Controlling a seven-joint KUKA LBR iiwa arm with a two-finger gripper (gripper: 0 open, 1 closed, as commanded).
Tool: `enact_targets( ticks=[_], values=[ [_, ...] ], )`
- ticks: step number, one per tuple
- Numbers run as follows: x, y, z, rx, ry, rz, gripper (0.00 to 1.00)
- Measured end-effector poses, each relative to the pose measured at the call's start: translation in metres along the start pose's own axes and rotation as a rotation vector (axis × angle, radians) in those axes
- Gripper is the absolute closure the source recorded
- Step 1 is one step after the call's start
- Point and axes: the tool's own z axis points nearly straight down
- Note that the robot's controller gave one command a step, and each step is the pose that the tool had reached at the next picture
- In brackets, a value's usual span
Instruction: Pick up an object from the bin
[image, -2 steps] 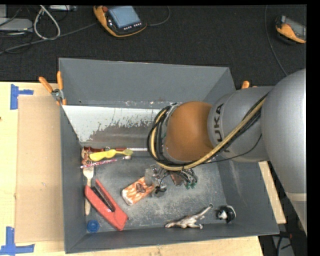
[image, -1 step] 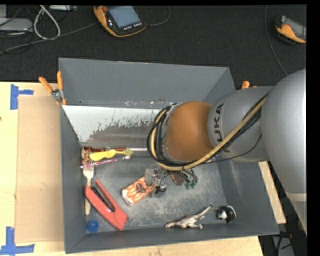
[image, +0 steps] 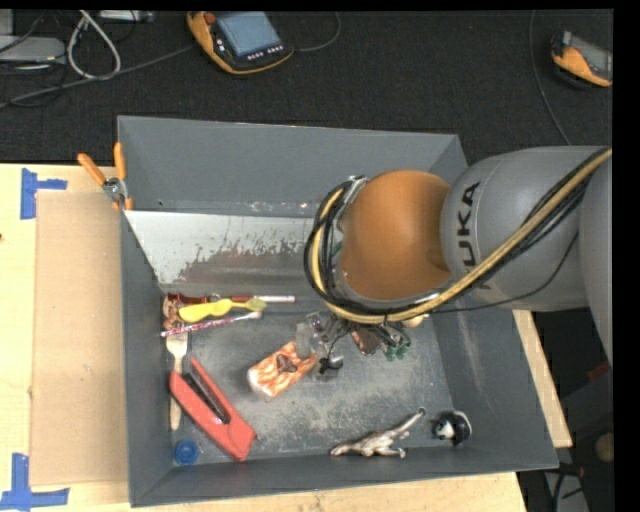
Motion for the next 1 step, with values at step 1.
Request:
enact_targets(
  ticks=[1],
  values=[
    [-0.0116, -0.0214, -0.055, -0.002, 0.001, -0.12, 1.0]
  ],
)
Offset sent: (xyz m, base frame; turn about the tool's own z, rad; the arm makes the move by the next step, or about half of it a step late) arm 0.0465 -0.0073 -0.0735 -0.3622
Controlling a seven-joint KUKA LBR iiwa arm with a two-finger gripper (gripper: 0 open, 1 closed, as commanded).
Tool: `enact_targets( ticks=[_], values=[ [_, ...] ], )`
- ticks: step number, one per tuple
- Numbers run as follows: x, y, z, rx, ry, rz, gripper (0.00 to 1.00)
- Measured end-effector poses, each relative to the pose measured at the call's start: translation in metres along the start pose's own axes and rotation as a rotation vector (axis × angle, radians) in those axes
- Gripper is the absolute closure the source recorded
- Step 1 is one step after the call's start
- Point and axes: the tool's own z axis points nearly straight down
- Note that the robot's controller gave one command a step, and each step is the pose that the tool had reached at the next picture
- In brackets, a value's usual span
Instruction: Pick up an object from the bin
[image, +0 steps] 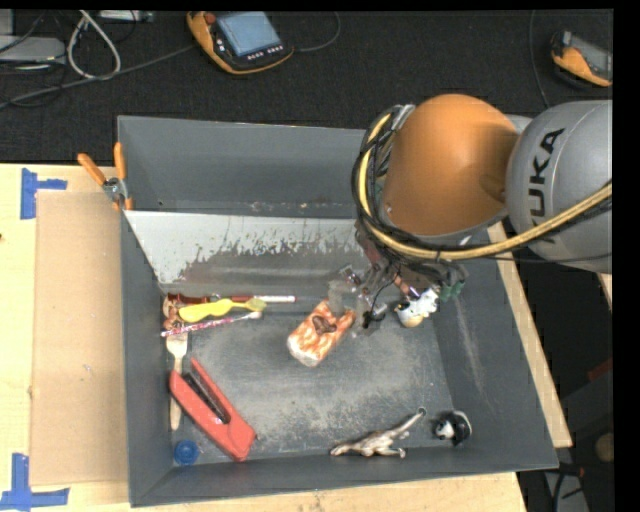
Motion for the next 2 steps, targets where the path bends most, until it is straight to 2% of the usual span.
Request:
enact_targets(
  ticks=[1, 2],
  values=[
    [-0.008, -0.013, 0.027, -0.006, 0.01, -0.13, 1.0],
    [-0.007, -0.011, 0.0, -0.003, 0.004, -0.082, 1.0]
  ],
)
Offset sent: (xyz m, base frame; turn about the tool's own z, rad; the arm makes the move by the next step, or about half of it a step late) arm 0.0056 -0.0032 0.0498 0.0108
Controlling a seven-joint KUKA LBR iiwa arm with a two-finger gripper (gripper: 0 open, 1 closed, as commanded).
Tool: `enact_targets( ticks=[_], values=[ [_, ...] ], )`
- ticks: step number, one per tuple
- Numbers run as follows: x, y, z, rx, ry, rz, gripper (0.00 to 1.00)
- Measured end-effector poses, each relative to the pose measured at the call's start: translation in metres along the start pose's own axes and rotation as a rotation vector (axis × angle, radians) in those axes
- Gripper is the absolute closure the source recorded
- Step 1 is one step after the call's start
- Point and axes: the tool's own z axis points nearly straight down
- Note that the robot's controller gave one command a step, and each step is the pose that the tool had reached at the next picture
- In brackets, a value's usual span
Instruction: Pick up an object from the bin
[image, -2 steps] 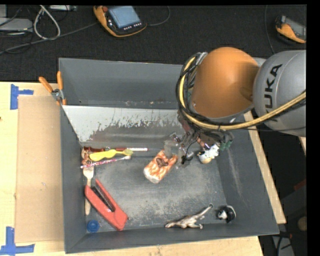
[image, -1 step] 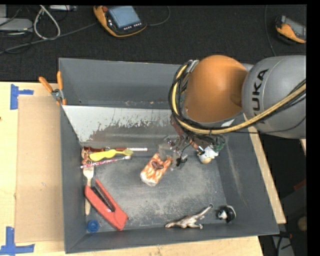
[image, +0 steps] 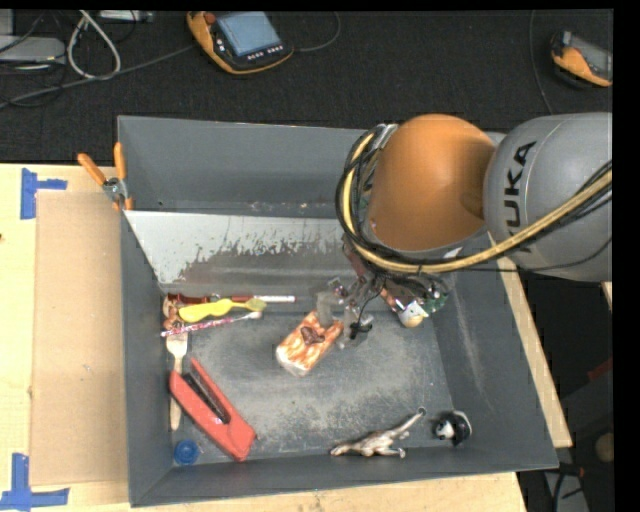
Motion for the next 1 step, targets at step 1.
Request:
enact_targets(
  ticks=[1],
  values=[
    [0.0144, 0.0079, -0.0574, 0.003, -0.007, 0.179, 1.0]
  ],
)
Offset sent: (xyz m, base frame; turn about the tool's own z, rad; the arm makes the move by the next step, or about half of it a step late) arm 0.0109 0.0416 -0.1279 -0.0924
